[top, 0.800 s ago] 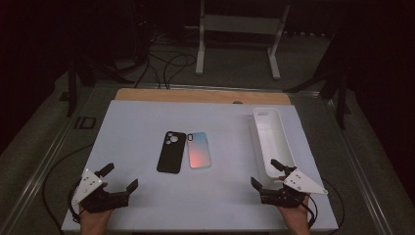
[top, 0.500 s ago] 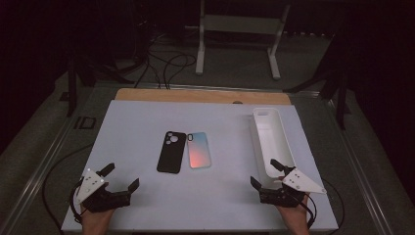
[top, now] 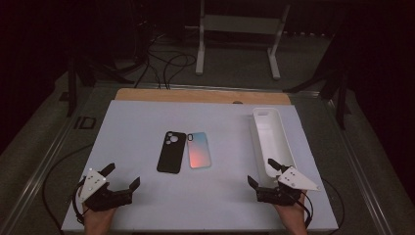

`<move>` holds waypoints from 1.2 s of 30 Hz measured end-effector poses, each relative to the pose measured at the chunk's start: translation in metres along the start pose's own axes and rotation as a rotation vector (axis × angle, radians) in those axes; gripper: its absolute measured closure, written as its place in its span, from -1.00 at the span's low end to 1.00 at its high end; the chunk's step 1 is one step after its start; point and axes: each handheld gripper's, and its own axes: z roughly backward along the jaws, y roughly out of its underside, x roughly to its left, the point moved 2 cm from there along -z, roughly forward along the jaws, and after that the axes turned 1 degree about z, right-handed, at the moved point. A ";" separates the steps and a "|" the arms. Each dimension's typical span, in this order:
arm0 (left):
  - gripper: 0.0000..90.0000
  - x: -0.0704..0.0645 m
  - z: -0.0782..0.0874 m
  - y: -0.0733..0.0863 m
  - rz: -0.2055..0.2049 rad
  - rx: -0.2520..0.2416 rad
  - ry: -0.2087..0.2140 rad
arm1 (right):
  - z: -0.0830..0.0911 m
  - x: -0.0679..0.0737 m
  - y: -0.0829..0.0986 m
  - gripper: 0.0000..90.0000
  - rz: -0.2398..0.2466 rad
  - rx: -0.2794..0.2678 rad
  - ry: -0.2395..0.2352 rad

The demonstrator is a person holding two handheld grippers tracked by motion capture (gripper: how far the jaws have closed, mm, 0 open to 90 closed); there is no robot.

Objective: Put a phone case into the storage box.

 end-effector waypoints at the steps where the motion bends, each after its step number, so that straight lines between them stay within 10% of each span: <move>1: -1.00 0.000 0.000 0.000 0.001 -0.001 -0.005 | 0.000 -0.001 -0.001 -0.81 0.002 0.001 0.004; 16: -1.00 0.004 -0.001 0.002 0.031 -0.005 -0.033 | -0.005 0.005 -0.020 -0.81 0.008 0.008 0.003; 36: -1.00 0.004 -0.003 0.003 0.032 0.002 -0.032 | -0.057 0.029 -0.051 -0.83 0.016 0.066 -0.036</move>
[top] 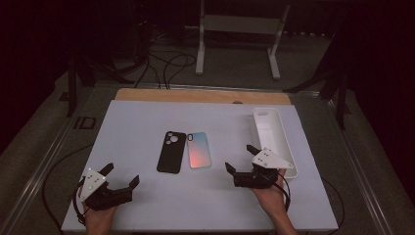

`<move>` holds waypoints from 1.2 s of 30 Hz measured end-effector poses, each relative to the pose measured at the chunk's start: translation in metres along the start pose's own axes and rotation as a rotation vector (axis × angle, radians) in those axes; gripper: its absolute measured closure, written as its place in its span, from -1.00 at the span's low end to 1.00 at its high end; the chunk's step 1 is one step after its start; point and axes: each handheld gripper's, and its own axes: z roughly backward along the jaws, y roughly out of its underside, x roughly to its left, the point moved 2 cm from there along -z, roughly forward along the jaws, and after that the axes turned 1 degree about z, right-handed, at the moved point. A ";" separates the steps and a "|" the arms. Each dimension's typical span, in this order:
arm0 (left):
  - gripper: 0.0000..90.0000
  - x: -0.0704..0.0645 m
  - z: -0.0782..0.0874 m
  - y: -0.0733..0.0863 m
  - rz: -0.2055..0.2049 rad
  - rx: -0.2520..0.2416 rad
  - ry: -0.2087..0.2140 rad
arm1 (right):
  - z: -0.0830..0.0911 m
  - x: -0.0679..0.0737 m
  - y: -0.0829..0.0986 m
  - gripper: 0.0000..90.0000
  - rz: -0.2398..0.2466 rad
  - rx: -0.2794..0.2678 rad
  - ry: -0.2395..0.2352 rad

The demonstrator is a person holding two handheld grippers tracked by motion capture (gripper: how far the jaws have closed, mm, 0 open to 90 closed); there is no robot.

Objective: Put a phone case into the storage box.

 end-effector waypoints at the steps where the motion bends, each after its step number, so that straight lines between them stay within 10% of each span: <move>1: -1.00 0.000 0.000 0.000 0.000 0.000 0.000 | -0.002 0.001 -0.002 -0.83 0.001 0.006 -0.004; 36: -1.00 -0.001 -0.002 0.001 -0.014 0.011 0.000 | -0.085 0.027 -0.046 -0.83 -0.057 0.146 -0.028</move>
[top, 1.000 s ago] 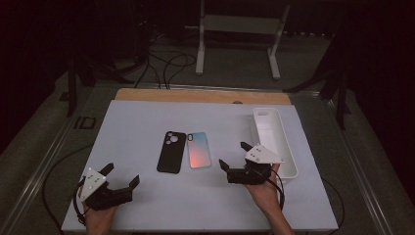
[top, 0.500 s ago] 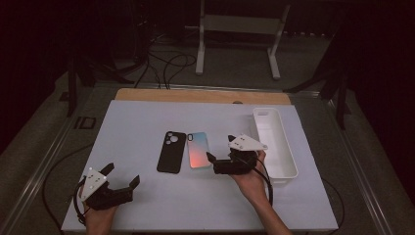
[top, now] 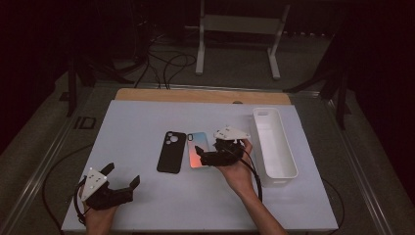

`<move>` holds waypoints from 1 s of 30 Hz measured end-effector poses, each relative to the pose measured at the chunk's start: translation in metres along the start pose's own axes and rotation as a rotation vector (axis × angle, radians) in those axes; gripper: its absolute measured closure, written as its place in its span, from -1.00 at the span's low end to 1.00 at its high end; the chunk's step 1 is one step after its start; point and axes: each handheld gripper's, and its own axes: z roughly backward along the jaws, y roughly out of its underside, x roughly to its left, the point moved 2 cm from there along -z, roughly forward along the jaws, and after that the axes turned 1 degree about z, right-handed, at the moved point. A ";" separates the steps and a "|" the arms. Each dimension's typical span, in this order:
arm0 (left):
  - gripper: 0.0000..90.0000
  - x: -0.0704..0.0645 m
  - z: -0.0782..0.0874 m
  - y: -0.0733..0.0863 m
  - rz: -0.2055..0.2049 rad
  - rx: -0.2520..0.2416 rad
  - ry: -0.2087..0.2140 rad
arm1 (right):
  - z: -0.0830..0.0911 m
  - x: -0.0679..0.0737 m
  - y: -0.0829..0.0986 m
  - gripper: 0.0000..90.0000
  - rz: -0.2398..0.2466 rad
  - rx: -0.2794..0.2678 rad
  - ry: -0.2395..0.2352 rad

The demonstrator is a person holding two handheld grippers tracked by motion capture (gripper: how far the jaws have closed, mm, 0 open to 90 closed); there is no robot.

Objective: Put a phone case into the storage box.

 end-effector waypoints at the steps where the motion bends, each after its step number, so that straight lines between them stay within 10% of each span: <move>1: -1.00 0.000 0.000 0.000 0.000 0.000 0.000 | -0.003 0.000 0.000 -0.83 -0.004 0.004 -0.001; 30: -1.00 0.000 -0.001 0.000 0.000 0.007 0.001 | -0.088 0.001 0.031 -0.84 -0.053 0.278 0.057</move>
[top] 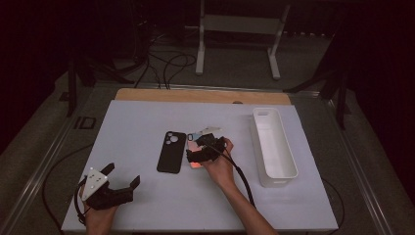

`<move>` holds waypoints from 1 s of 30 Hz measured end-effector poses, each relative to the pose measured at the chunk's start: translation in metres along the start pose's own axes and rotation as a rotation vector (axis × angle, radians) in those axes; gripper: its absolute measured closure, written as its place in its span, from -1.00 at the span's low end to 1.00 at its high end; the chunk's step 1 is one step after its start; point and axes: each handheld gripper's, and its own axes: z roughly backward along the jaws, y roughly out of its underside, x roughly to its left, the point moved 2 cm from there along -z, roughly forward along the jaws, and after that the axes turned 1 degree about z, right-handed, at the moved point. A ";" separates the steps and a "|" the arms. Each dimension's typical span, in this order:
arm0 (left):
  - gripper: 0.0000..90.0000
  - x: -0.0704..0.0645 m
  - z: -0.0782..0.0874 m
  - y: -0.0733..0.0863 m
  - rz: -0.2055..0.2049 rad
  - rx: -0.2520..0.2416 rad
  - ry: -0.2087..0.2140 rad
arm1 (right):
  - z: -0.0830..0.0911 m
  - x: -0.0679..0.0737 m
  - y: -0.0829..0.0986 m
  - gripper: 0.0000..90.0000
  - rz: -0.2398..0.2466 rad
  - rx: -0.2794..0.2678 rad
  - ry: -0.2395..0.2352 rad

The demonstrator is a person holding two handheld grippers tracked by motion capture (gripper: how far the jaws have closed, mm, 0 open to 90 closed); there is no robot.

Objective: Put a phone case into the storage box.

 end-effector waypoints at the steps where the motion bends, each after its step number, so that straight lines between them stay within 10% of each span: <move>1: -1.00 0.000 0.000 0.000 0.000 0.000 0.000 | -0.002 0.000 0.000 -0.84 -0.003 0.009 0.001; 30: -1.00 0.000 0.001 0.000 -0.002 0.001 -0.002 | -0.030 -0.002 0.009 -0.83 -0.064 0.149 0.056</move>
